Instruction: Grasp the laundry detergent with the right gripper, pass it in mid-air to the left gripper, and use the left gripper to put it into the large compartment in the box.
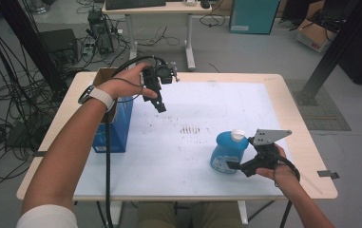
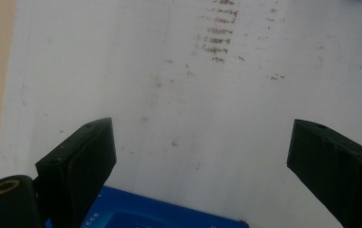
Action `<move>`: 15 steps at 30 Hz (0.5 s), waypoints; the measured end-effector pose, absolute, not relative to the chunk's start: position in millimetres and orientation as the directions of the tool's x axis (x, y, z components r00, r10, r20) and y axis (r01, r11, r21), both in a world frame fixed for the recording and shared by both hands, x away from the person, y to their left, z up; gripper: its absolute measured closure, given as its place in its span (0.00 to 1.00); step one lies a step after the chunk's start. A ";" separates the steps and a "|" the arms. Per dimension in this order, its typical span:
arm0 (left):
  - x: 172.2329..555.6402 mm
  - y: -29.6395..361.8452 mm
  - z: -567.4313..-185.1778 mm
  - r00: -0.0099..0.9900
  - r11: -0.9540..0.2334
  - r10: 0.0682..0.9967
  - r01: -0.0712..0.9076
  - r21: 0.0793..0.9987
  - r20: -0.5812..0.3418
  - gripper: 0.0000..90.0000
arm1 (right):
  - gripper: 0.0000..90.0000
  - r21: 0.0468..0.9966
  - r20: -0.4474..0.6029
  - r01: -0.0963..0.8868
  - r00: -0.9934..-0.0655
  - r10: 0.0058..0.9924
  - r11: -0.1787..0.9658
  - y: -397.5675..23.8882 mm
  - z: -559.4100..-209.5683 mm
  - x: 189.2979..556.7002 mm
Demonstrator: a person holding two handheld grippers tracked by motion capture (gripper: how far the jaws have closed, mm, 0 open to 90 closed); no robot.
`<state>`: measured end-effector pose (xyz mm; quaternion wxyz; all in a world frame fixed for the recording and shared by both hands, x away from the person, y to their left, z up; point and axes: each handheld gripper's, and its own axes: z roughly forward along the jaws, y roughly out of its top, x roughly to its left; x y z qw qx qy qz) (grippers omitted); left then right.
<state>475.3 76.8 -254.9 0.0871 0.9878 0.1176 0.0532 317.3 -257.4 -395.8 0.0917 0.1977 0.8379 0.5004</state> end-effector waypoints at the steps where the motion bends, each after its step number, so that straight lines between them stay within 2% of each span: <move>1: 476.5 77.1 -254.1 0.970 -0.964 0.225 0.208 0.168 0.089 0.11 | 0.11 0.877 0.042 0.236 -0.905 0.423 0.419 -257.2 -396.6 317.6; 9: 476.0 76.2 -253.7 0.971 -0.965 0.222 0.204 0.167 0.093 0.11 | 0.14 0.889 0.053 0.238 -0.902 0.428 0.392 -255.3 -401.2 317.9; 10: 474.5 75.9 -255.2 0.965 -0.955 0.246 0.225 0.192 0.090 0.11 | 0.14 0.889 0.054 0.238 -0.903 0.427 0.392 -255.1 -401.4 317.8; 15: 476.1 76.5 -253.7 0.971 -0.965 0.221 0.204 0.165 0.094 0.11 | 0.16 0.892 0.045 0.229 -0.903 0.426 0.391 -254.8 -402.8 318.1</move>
